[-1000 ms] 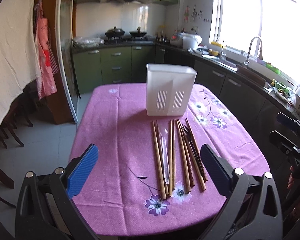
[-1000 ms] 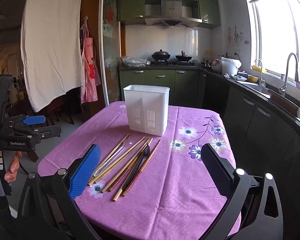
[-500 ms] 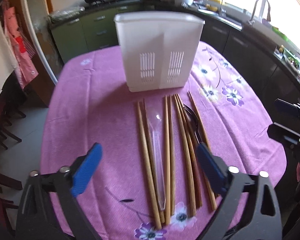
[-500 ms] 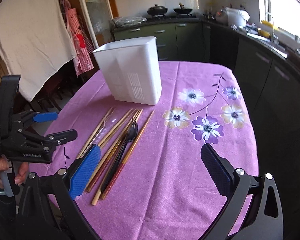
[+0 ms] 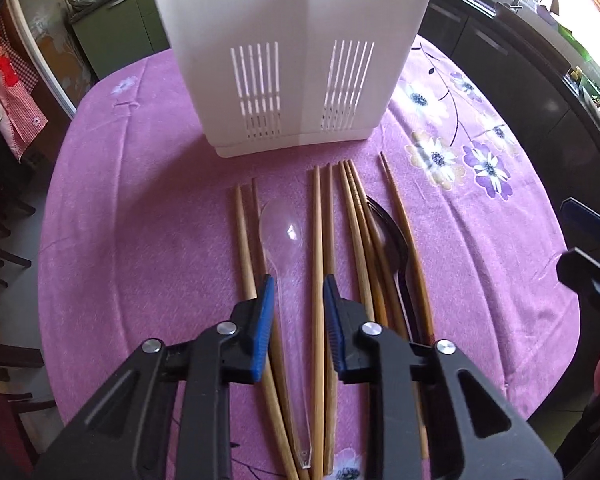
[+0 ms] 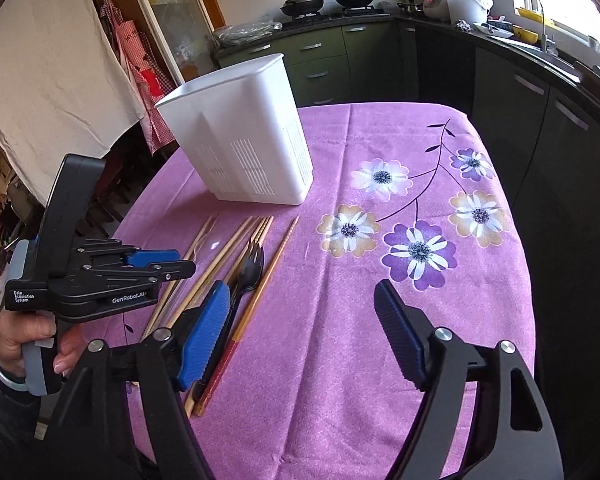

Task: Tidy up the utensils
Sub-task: 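Move the left tool to the clear plastic spoon and grasp it, then lift the clear spoon with the left tool while the right tool grasps the metal fork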

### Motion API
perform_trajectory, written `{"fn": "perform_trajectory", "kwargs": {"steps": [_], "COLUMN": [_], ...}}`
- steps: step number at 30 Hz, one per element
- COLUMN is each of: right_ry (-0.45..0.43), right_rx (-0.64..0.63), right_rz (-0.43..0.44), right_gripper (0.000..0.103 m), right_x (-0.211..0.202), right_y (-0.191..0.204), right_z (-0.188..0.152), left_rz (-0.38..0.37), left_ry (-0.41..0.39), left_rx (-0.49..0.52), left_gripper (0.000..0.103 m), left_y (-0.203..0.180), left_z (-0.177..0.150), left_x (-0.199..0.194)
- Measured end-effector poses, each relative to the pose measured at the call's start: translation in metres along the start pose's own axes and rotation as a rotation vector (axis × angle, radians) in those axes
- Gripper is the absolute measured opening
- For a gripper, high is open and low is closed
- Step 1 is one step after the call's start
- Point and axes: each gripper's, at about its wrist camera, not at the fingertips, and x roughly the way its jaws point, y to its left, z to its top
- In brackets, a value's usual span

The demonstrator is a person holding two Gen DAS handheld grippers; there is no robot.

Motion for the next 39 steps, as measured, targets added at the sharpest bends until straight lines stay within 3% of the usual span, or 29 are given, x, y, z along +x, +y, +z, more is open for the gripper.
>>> {"fn": "perform_trajectory", "kwargs": {"steps": [12,23,25,27,30,33,36,38,39], "right_ry": [0.014,0.025,0.031,0.043,0.075,0.11,0.152,0.182,0.196], "right_rx": [-0.014,-0.038,-0.049,-0.059,-0.075,-0.096,-0.111,-0.121,-0.124], "right_rz": [-0.001,-0.015,-0.025,-0.034,-0.042,-0.041,-0.033,-0.036,-0.034], "right_gripper": [0.075,0.075,0.075,0.075,0.075,0.074,0.056,0.037,0.034], "right_x": [0.009,0.011,0.011,0.013,0.019,0.028,0.04,0.05,0.055], "right_y": [-0.001,0.004,0.006,0.008,0.012,0.019,0.026,0.032,0.035], "right_z": [0.001,0.003,0.002,0.002,0.003,0.006,0.013,0.02,0.022], "left_rz": [0.018,0.035,0.033,0.03,0.045,0.009,0.007,0.01,0.01], "left_ry": [0.049,0.077,0.076,0.067,0.046,0.01,-0.052,-0.092,-0.12], "left_rx": [0.016,0.048,0.052,0.065,0.085,0.067,0.06,0.055,0.049], "left_gripper": [0.016,0.017,0.016,0.008,0.008,0.008,0.008,0.008,0.008], "left_y": [0.002,0.0,-0.004,-0.006,-0.008,-0.007,-0.003,-0.001,0.002], "left_z": [0.008,0.016,0.017,0.016,0.01,0.007,0.004,0.002,-0.001], "left_x": [0.014,0.024,0.024,0.023,0.023,0.015,-0.004,-0.018,-0.027]}}
